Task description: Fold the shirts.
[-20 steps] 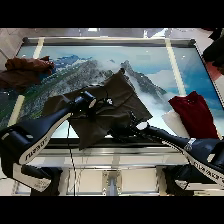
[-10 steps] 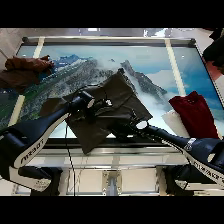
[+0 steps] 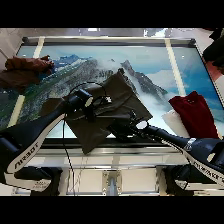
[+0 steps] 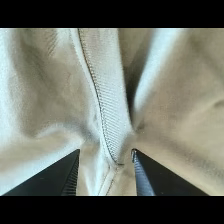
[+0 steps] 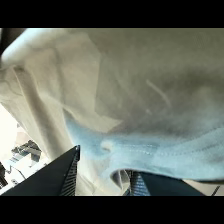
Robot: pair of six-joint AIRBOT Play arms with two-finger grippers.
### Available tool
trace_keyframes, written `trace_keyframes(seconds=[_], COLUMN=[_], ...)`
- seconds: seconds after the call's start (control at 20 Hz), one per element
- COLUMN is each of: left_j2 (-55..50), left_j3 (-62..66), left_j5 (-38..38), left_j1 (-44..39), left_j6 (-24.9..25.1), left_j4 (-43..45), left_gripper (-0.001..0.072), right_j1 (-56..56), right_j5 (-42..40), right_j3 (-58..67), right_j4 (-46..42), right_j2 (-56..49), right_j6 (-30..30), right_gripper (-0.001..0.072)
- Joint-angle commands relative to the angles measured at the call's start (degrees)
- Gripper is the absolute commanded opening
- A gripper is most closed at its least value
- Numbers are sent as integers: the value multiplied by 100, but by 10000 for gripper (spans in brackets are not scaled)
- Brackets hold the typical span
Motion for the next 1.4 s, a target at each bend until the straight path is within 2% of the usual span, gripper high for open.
trace_keyframes(seconds=[0.0, 0.45, 0.5, 0.55, 0.6, 0.65, 0.7, 0.8, 0.9, 1.15, 1.35], left_j2=[22, -264, -264, -264, -264, -264, -262, -175, 98, 1370, 2476], left_j3=[2, 2, 2, 2, 2, 4, 4, 9, 13, 13, 13], left_j5=[48, 267, 332, 396, 448, 461, 457, 348, 131, -278, -468], left_j1=[2, 2, 2, 2, 2, 2, 2, 2, 63, 876, 1989], left_j6=[-13, -13, -13, -13, -13, -13, -13, -98, -437, -557, -824], left_j4=[7, 52, 52, 50, 50, 52, 59, 350, 778, 955, 1032], left_gripper=[354, 336, 168, 43, 41, 10, 14, 14, 14, 14, 14], right_j1=[2, 2, 2, 2, 2, 2, 2, 2, -28, -820, -2332], right_j5=[-24, -24, 31, 48, 37, -7, -4, 20, 55, 809, 2072], right_j3=[-4, -2, -2, -2, 0, 9, 46, 205, 426, 706, 708], right_j4=[2, 197, 286, 361, 398, 400, 387, 387, 216, -1622, -3335], right_j2=[0, -197, -280, -343, -385, -389, -387, -352, -160, 1298, 2855], right_j6=[2, 4, 2, 2, 2, -4, -33, -343, -623, -647, 236], right_gripper=[365, 365, 356, 243, 128, 115, 22, 11, 11, 10, 10])
